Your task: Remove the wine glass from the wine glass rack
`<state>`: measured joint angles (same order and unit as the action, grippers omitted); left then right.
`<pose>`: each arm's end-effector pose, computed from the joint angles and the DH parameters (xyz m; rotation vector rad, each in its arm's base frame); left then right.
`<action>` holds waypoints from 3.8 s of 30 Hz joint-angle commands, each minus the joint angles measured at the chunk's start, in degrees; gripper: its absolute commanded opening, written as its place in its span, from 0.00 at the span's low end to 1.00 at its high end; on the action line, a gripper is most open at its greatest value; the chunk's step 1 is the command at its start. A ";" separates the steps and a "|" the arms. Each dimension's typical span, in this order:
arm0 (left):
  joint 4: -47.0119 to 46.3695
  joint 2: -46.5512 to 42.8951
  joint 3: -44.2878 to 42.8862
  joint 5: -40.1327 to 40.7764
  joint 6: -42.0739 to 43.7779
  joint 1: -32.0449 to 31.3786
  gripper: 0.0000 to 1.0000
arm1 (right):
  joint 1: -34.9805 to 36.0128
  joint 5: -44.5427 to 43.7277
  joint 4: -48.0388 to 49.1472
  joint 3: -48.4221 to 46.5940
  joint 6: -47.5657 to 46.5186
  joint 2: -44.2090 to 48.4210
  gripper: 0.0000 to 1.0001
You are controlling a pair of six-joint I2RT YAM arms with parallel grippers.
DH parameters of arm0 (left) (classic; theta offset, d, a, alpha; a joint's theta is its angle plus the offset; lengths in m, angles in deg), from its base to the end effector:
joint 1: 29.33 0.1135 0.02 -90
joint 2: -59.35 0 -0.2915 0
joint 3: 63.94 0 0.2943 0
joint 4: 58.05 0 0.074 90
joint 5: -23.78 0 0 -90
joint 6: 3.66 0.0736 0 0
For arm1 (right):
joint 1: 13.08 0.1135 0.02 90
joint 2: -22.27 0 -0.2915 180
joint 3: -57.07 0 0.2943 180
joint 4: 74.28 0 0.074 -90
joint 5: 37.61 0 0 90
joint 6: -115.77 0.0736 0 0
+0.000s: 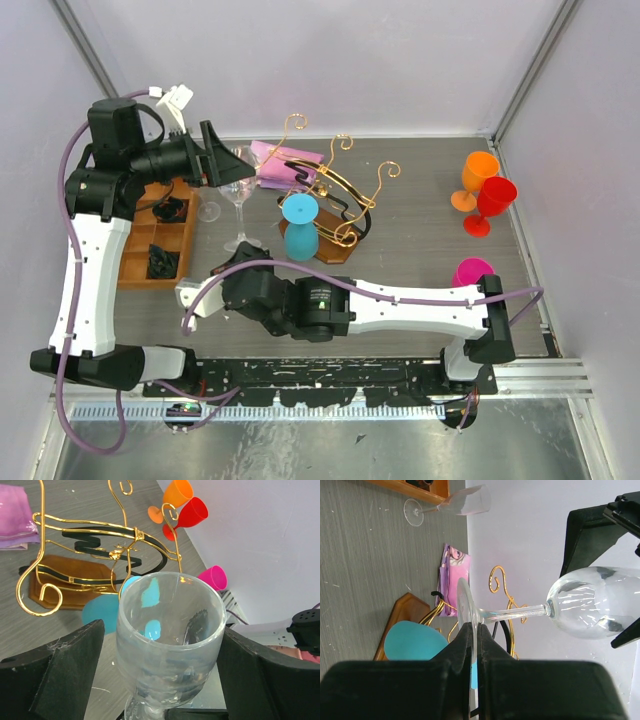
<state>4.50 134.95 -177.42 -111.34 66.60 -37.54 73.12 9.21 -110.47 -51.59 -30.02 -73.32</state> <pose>0.2838 -0.0936 0.5240 0.3228 2.0041 -1.0945 0.0802 0.4482 0.4200 -1.5637 1.0409 -0.3793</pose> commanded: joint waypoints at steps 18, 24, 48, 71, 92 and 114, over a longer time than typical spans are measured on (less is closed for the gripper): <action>-2.06 -1.57 -1.56 1.21 -0.44 -0.13 0.87 | 0.47 -1.01 3.77 -1.56 -1.36 1.80 0.01; -1.96 -1.75 -1.00 1.36 -0.38 -0.14 0.66 | 0.52 -1.42 3.84 -1.02 -0.78 2.23 0.01; 0.79 -10.11 7.66 33.44 5.88 -0.05 0.67 | 2.26 -6.46 3.34 3.73 16.14 20.23 0.83; -59.12 -26.37 59.89 63.92 4.74 -0.25 0.60 | -1.03 -6.86 10.63 13.24 19.21 32.19 0.98; -96.38 -11.16 76.35 81.08 18.16 -9.88 0.63 | -10.33 0.02 10.15 18.51 21.43 35.16 1.00; -100.36 -6.58 82.82 83.61 12.45 -10.65 0.79 | -11.41 -0.14 3.97 18.49 30.22 34.15 1.00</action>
<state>-90.64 128.28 -95.65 -30.19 81.28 -47.90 61.88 9.60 -105.88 -32.47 -3.64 -39.16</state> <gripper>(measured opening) 0.790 0.998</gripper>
